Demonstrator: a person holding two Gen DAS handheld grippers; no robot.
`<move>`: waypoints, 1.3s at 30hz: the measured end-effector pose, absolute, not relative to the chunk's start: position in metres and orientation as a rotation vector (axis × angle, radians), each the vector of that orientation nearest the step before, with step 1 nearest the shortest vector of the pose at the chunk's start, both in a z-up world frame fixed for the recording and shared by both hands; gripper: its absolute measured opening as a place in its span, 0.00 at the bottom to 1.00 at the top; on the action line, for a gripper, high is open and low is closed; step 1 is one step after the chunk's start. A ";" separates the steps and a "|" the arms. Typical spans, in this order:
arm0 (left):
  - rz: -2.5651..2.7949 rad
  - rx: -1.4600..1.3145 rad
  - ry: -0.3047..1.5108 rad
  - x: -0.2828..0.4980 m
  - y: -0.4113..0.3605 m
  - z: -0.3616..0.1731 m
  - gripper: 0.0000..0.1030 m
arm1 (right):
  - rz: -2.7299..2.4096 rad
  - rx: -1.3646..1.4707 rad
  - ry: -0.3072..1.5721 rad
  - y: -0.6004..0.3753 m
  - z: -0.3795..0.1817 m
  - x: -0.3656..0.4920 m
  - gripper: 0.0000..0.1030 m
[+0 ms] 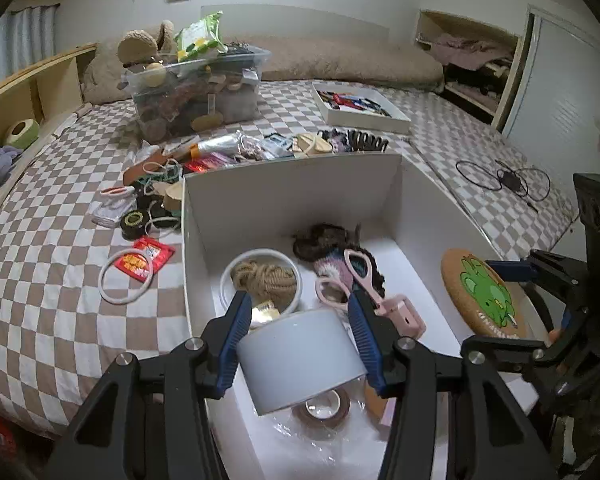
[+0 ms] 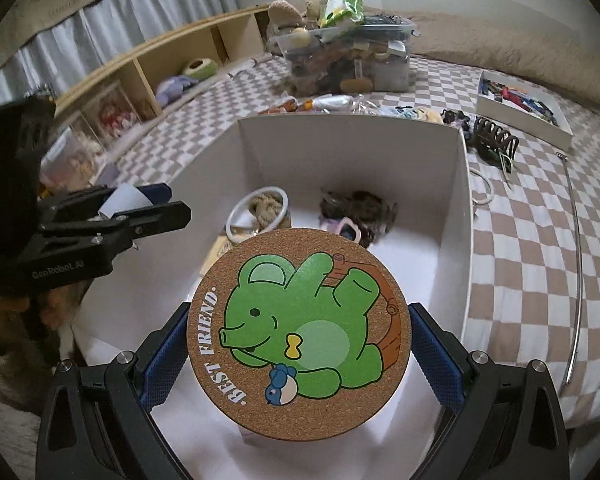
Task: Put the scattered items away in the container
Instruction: 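Carry the coaster and tape roll with both tools over the white box, then lower the coaster and tape roll into the white box and open both tools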
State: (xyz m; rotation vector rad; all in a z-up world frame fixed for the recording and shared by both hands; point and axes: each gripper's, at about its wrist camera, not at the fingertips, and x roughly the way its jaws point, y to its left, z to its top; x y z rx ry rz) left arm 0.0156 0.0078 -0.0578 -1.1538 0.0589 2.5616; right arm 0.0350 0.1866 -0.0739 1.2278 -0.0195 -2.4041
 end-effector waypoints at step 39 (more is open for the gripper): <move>2.449 -1.273 0.190 0.042 0.023 -0.089 0.49 | -2.342 1.274 0.157 0.166 -0.081 0.061 0.98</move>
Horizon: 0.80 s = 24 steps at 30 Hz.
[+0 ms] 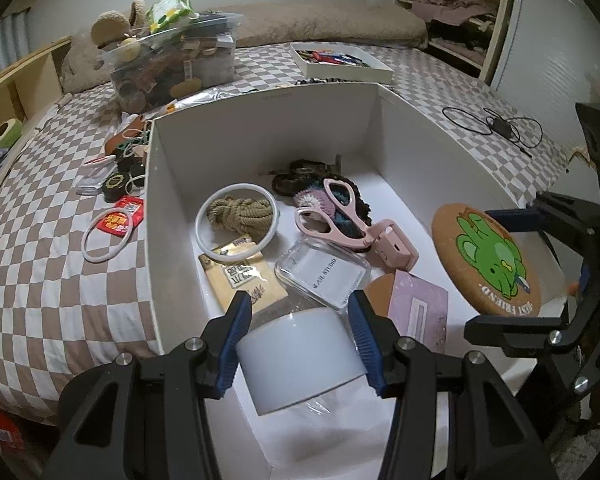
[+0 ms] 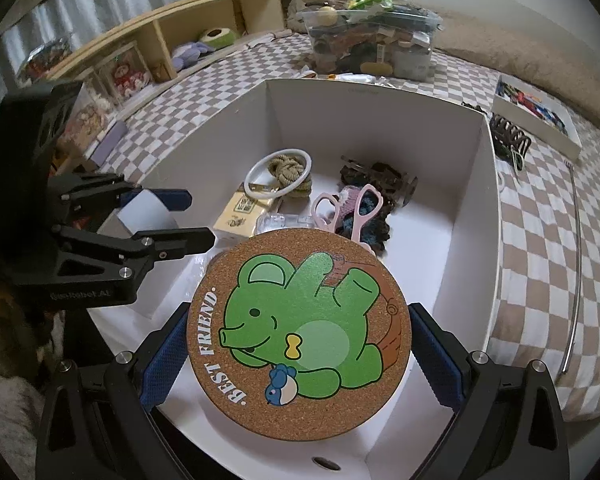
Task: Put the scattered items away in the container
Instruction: 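Lower the coaster and tape roll into the white box and open both tools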
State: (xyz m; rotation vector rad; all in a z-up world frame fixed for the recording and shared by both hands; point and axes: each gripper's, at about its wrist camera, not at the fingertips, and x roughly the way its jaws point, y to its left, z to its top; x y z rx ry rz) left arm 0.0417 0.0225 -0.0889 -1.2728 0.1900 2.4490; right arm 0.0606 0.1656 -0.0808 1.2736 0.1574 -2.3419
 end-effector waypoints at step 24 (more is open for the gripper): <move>2.298 -1.252 0.353 0.047 0.044 -0.088 0.49 | -2.539 1.110 0.027 0.195 -0.050 0.054 1.00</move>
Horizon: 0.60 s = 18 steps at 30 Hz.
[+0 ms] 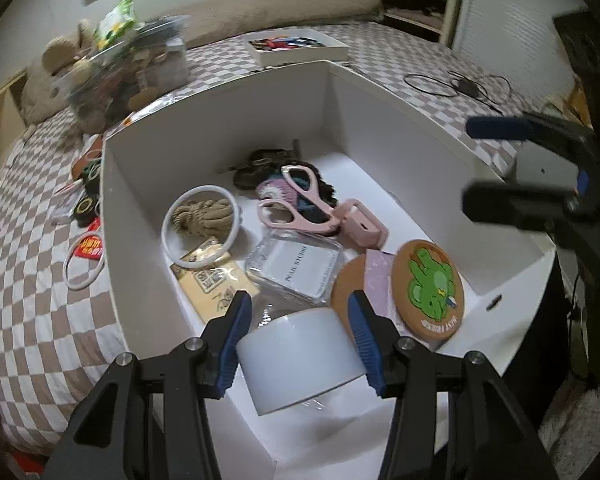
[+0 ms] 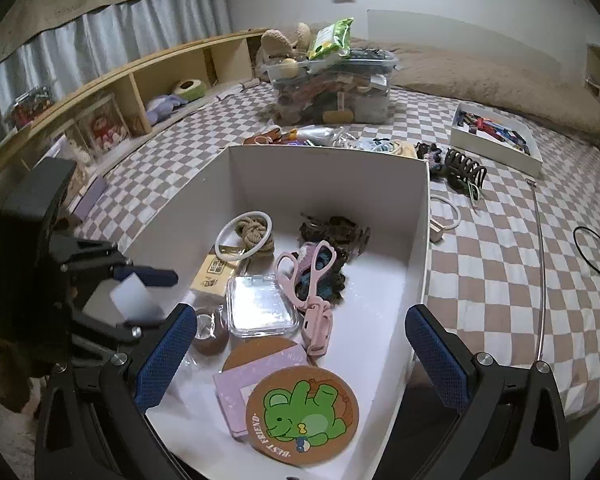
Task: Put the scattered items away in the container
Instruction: 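Lower the coaster and tape roll into the white box and open both tools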
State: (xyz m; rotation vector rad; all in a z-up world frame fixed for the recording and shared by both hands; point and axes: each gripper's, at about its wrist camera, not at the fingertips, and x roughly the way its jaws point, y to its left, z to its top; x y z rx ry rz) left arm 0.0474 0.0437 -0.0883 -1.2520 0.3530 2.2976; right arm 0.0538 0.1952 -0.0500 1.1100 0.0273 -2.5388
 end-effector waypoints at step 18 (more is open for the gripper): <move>2.370 -1.210 0.357 0.042 0.045 -0.078 0.89 | -2.679 1.024 -0.012 0.211 -0.035 0.062 1.00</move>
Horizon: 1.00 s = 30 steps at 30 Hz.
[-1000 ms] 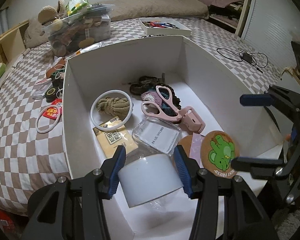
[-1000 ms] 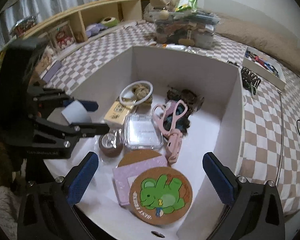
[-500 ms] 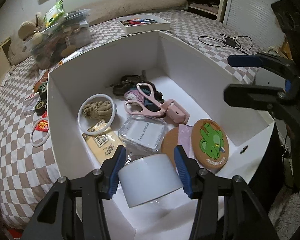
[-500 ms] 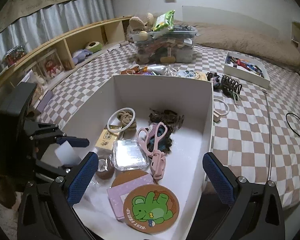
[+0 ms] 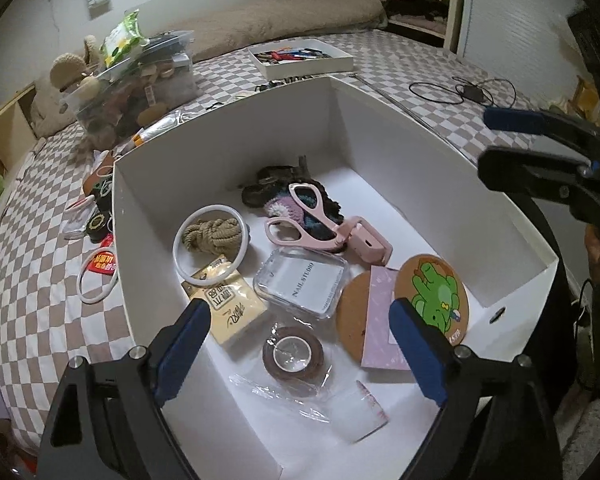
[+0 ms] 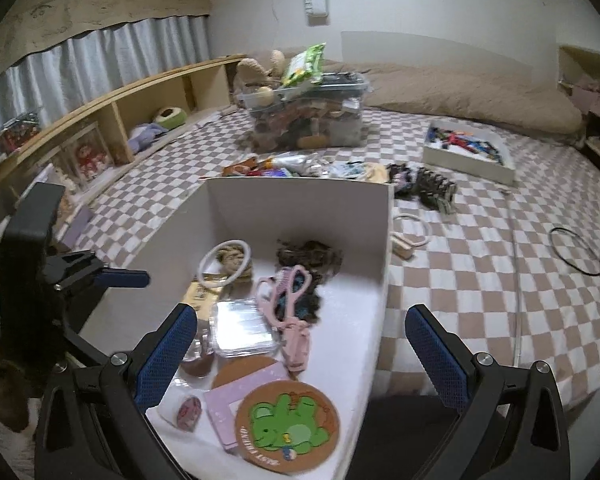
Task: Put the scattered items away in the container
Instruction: 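Lower the coaster and tape roll into the white box and open both tools, then withdraw both tools from the white box back toward the scattered items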
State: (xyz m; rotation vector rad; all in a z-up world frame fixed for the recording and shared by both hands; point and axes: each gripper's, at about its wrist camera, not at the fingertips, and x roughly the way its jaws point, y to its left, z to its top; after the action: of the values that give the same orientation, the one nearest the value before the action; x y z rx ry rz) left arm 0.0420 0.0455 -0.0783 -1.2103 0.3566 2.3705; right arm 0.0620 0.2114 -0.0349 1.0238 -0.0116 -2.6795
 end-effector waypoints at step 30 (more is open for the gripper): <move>2.497 -1.068 0.236 0.017 0.028 -0.052 1.00 | -2.754 1.051 -0.006 0.211 -0.036 0.064 1.00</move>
State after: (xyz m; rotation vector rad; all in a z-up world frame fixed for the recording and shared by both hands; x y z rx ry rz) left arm 0.0171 0.0282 -0.0516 -1.0682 0.2365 2.4968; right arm 0.0643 0.2109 -0.0360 1.0505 -0.0064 -2.7539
